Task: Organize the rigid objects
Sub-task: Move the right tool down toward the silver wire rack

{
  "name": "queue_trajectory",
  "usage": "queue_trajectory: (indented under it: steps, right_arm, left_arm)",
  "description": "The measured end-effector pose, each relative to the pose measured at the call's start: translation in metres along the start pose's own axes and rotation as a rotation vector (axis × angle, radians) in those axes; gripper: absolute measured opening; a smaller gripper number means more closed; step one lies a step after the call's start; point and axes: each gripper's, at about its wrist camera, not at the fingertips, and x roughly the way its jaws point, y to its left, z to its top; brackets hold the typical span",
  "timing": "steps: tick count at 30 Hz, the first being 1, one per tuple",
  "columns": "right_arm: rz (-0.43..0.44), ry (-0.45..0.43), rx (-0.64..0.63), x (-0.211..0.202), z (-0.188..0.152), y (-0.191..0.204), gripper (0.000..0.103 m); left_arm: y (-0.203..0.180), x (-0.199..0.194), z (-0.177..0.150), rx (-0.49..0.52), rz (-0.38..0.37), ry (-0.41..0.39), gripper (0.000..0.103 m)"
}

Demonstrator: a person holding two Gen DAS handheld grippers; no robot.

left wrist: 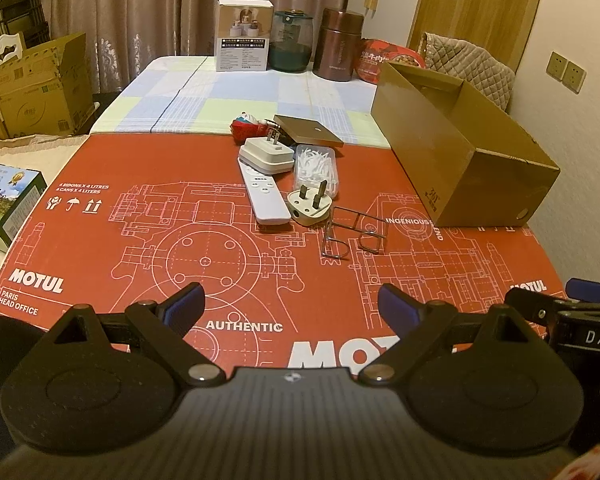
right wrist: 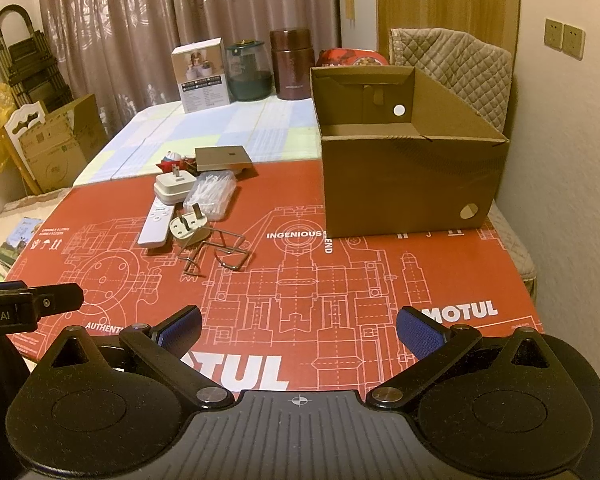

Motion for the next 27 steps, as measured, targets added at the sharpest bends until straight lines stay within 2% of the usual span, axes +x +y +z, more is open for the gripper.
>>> queue_trajectory:
  steps: [15, 20, 27]
  right_arm:
    - [0.023, -0.002, -0.015, 0.015, 0.007, 0.015, 0.101]
    - [0.044, -0.021, -0.011, 0.027, 0.021, 0.022, 0.101]
    - [0.052, -0.055, 0.004, 0.053, 0.040, 0.033, 0.101]
  left_arm:
    - [0.011, 0.008, 0.010, -0.011, -0.004, -0.008, 0.091]
    - [0.022, 0.016, 0.027, -0.016, -0.016, -0.025, 0.091]
    - [0.040, 0.036, 0.067, 0.001, 0.012, -0.073, 0.091]
